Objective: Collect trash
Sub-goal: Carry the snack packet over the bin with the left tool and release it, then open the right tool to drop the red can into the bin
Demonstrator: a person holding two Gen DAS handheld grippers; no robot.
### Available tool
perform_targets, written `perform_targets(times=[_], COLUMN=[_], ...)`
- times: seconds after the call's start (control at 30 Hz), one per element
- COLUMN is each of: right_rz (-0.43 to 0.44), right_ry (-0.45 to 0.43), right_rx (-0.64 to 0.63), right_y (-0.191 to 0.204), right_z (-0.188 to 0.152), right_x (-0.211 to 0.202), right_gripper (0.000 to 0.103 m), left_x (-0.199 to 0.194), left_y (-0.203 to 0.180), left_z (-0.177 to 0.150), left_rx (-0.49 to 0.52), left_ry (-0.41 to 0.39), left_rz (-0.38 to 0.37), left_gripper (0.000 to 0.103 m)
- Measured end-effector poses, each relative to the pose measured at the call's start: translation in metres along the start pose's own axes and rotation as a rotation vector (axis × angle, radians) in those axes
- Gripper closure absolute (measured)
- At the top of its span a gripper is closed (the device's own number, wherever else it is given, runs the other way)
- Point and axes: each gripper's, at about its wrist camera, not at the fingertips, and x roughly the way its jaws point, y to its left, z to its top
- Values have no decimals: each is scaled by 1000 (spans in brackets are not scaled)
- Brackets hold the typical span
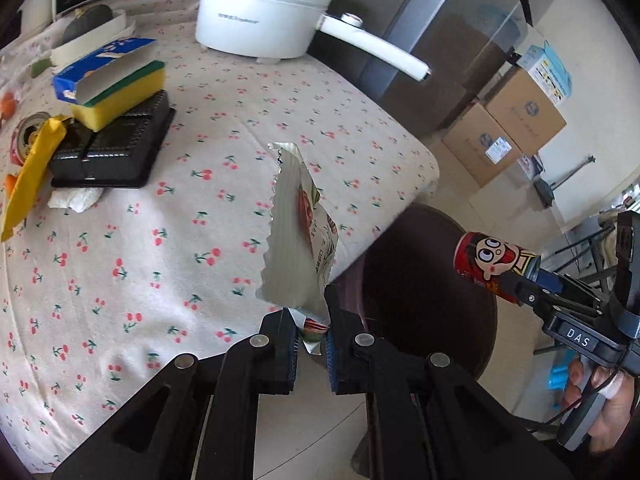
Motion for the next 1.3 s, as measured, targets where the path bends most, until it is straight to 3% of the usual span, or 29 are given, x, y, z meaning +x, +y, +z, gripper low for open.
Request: perform_targets(times=[0.27, 0.53, 0.63, 0.7, 0.77, 1.3], right_rz=[-22, -43, -46, -46, -45, -106], right_ry=[45, 67, 70, 71, 73, 190], right_rx=[50, 93, 102, 104, 102, 33], right_y=[-36, -63, -68, -70, -70, -55], right_z=[-27, -37, -39, -40, -39, -48], right_x=[4, 4, 5, 5, 6, 42], right_gripper=[47, 47, 47, 47, 47, 47], left_x=[35, 63, 67, 65, 59, 8], left_y=[-70, -108, -112, -108, -103, -29], left_z=[-22, -41, -44, -44, -42, -34], left_rx=[179, 298, 324, 334, 334, 204], left_ry=[73, 118, 135, 113, 86, 37], left_rz=[-62, -30, 30, 78, 105, 183], left_gripper=[91, 89, 66, 36, 30, 25])
